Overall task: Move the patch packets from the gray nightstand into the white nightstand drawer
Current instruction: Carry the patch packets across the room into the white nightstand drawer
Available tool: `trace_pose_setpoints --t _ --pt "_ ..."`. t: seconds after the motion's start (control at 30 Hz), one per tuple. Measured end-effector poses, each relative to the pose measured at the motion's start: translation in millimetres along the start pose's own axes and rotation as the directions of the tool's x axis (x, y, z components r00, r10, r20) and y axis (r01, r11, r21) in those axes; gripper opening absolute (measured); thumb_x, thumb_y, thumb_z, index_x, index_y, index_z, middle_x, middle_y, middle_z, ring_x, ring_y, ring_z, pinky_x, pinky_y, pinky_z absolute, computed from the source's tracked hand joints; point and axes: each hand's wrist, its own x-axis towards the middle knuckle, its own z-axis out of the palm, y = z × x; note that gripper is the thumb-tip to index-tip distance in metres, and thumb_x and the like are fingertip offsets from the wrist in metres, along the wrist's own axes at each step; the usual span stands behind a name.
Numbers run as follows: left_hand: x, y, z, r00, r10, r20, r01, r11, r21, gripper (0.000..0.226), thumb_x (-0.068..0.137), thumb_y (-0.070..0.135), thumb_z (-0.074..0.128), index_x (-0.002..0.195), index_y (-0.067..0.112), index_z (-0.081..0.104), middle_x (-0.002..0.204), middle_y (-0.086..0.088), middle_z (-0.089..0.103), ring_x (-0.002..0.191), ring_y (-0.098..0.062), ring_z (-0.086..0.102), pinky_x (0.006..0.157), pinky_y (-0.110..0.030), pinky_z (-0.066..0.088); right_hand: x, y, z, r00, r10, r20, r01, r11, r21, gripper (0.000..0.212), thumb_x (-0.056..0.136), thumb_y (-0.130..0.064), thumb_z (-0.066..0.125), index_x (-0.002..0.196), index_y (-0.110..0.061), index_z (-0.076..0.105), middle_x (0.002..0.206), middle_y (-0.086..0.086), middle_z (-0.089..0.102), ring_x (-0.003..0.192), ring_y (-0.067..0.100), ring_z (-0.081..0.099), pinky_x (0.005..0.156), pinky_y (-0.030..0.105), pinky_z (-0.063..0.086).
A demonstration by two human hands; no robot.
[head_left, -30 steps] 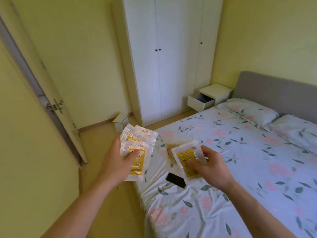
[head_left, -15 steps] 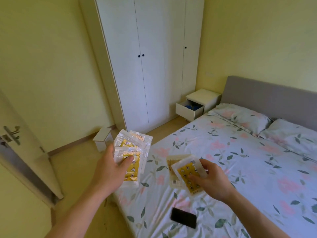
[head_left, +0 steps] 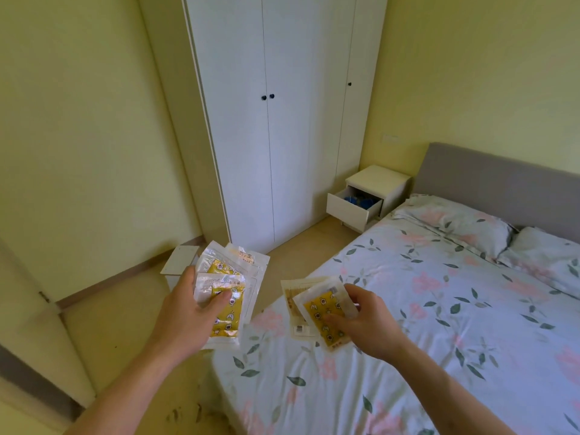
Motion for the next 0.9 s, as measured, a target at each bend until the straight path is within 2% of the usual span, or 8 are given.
trace_pose_setpoints --t 0.23,0.43,0.6,0.73,0.83,0.9 --pt "111 -55 -63 0.993 -0.02 0.116 0.018 1.0 0.018 0.022 0.09 0.03 0.075 0.105 0.031 0.059 0.095 0.016 0.075 0.078 0.0 0.071 0.075 -0.035 0.057 65 -35 79 0.99 0.103 -0.095 -0.104 0.995 0.001 0.028 0.086 -0.021 0.081 0.109 -0.033 0.071 0.096 -0.01 0.077 0.082 0.01 0.076 0.073 0.037 0.065" --pt "210 -67 -74 0.969 0.048 0.243 -0.046 0.999 -0.015 0.021 0.094 0.029 0.071 0.109 0.036 0.057 0.097 0.028 0.071 0.081 0.001 0.07 0.064 -0.018 0.05 131 -55 110 0.963 0.147 -0.225 -0.137 0.989 0.06 0.027 0.088 -0.018 0.079 0.105 -0.036 0.068 0.094 -0.012 0.076 0.076 0.004 0.075 0.06 0.021 0.06" --pt "310 -89 -79 0.945 0.052 0.322 -0.045 0.999 -0.028 0.022 0.094 0.025 0.07 0.111 0.033 0.059 0.098 0.023 0.074 0.084 -0.001 0.072 0.074 -0.028 0.056 213 -54 149 0.937 0.198 -0.287 -0.17 0.978 0.121 0.025 0.088 -0.02 0.079 0.104 -0.036 0.068 0.094 -0.012 0.075 0.076 0.002 0.074 0.058 0.018 0.058" --pt "388 -110 -94 0.93 0.0 0.367 -0.001 1.0 0.002 0.023 0.094 0.027 0.07 0.112 0.036 0.059 0.1 0.016 0.076 0.087 -0.009 0.074 0.08 -0.04 0.061 287 -54 188 0.915 0.269 -0.301 -0.225 0.959 0.175 0.023 0.088 -0.021 0.078 0.106 -0.032 0.071 0.095 -0.009 0.076 0.078 0.006 0.076 0.069 0.034 0.065" --pt "444 -123 -110 0.932 -0.017 0.362 0.021 1.0 -0.007 0.024 0.093 0.03 0.072 0.113 0.037 0.059 0.099 0.011 0.077 0.083 -0.015 0.075 0.075 -0.044 0.062 343 -60 217 0.91 0.279 -0.305 -0.229 0.955 0.19 0.023 0.087 -0.021 0.08 0.108 -0.027 0.072 0.092 -0.009 0.077 0.077 0.005 0.075 0.067 0.032 0.064" --pt "481 -131 -118 0.941 -0.037 0.337 0.043 0.999 -0.008 0.023 0.092 0.028 0.072 0.11 0.034 0.06 0.094 0.009 0.077 0.074 -0.014 0.074 0.065 -0.039 0.059 378 -71 228 0.911 0.286 -0.298 -0.233 0.951 0.203 0.026 0.087 -0.019 0.08 0.111 -0.023 0.072 0.094 -0.008 0.077 0.078 0.004 0.075 0.064 0.026 0.062"
